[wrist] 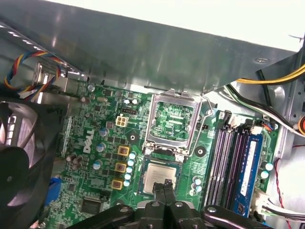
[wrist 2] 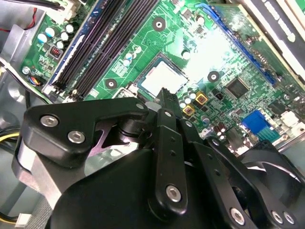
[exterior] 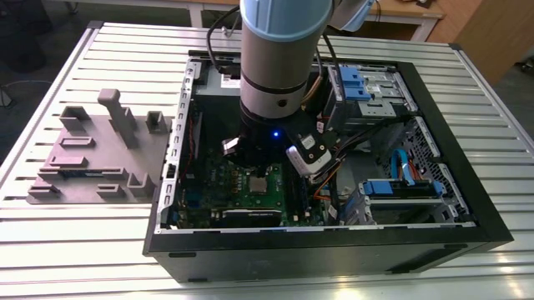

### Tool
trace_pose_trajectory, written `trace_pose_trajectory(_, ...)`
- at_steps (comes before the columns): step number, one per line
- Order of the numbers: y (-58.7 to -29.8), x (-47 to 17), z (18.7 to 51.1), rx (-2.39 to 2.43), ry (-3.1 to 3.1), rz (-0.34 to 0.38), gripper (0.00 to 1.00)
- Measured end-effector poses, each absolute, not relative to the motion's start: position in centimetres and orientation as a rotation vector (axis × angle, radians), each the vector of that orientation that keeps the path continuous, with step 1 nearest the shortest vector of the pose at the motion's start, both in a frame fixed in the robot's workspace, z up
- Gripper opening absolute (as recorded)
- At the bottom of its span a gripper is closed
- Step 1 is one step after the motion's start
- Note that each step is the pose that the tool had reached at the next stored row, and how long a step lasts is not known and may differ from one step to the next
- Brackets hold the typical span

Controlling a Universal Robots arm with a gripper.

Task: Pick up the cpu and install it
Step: 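Close the cpu cover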

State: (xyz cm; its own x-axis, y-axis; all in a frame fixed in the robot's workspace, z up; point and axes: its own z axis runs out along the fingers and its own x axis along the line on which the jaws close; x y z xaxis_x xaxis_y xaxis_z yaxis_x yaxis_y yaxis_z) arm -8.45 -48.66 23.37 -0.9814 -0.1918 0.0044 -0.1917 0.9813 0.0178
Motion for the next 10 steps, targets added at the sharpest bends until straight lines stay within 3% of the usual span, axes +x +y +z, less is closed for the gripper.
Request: trace_pose_trajectory(10, -48.67, -8.24, 23.37, 0.324, -3.118, -0.027, 0.10)
